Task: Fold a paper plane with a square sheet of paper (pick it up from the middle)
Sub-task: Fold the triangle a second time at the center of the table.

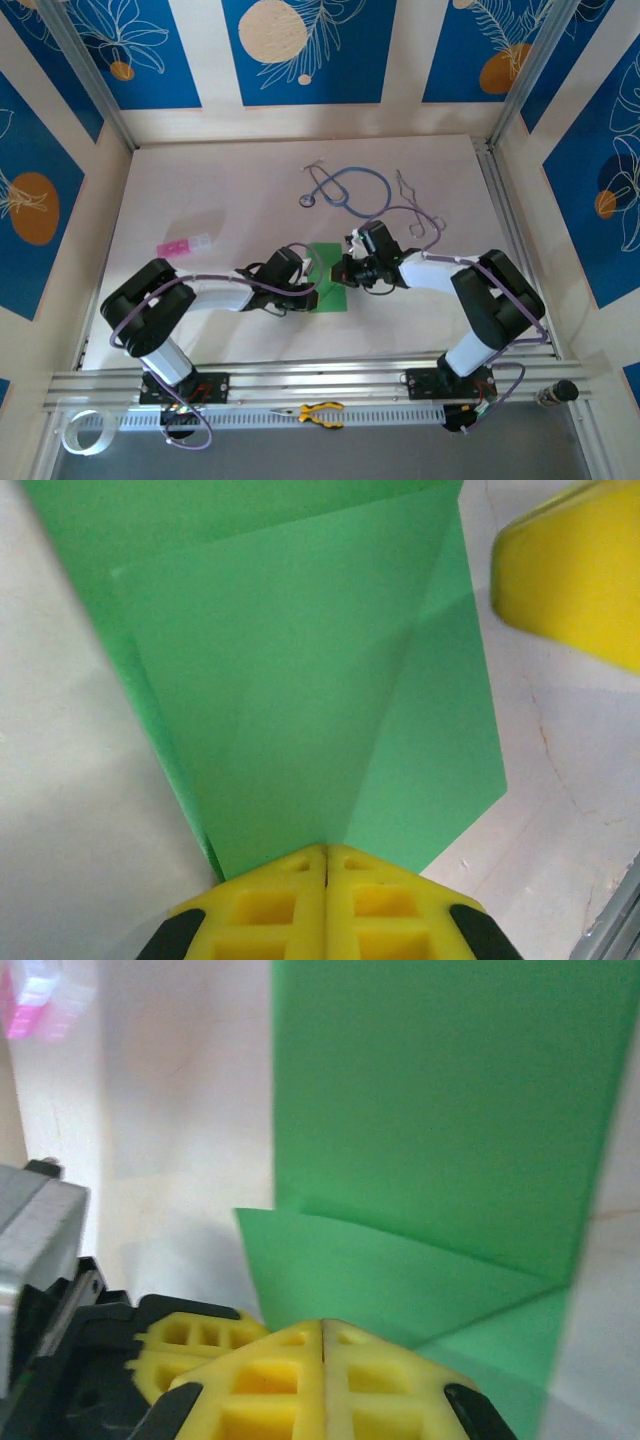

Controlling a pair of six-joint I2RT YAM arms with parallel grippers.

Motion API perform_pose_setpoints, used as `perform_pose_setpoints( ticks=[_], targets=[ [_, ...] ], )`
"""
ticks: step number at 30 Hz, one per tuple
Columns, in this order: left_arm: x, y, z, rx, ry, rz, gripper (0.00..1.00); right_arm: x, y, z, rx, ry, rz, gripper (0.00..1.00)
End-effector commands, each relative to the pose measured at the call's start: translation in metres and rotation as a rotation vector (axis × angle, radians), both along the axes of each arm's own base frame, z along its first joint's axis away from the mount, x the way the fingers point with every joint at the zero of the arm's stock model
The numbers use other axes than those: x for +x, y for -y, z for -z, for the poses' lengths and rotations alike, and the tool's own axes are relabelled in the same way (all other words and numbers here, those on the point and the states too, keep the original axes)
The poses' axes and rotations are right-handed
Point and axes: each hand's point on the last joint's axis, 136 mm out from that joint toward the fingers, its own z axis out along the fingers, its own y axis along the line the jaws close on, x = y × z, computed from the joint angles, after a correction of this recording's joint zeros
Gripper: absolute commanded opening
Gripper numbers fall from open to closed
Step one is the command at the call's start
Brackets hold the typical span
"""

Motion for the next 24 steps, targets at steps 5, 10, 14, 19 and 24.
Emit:
perform_pose_setpoints(
  ticks=[5, 10, 14, 19, 24],
  targets=[
    [-0.017, -0.018, 0.026, 0.082, -0.078, -0.015, 0.00, -0.019, -0.021, 0.020, -0.028, -0.053, -0.063, 0.00],
    [-0.016, -0.016, 0.025, 0.076, -0.080, -0.015, 0.00, -0.019, -0.009, 0.043, -0.059, -0.097, -0.009, 0.00],
    [-0.016, -0.014, 0.024, 0.073, -0.083, -0.008, 0.00, -0.012, 0.003, 0.049, -0.079, -0.100, 0.019, 0.00],
    [-0.016, -0.015, 0.027, 0.080, -0.085, -0.006, 0.00, 0.004, 0.016, 0.045, -0.071, -0.089, 0.059, 0.00],
    [-0.018, -0.015, 0.030, 0.084, -0.092, -0.005, 0.00, 0.018, 0.026, 0.044, -0.077, -0.081, 0.086, 0.00]
  ],
)
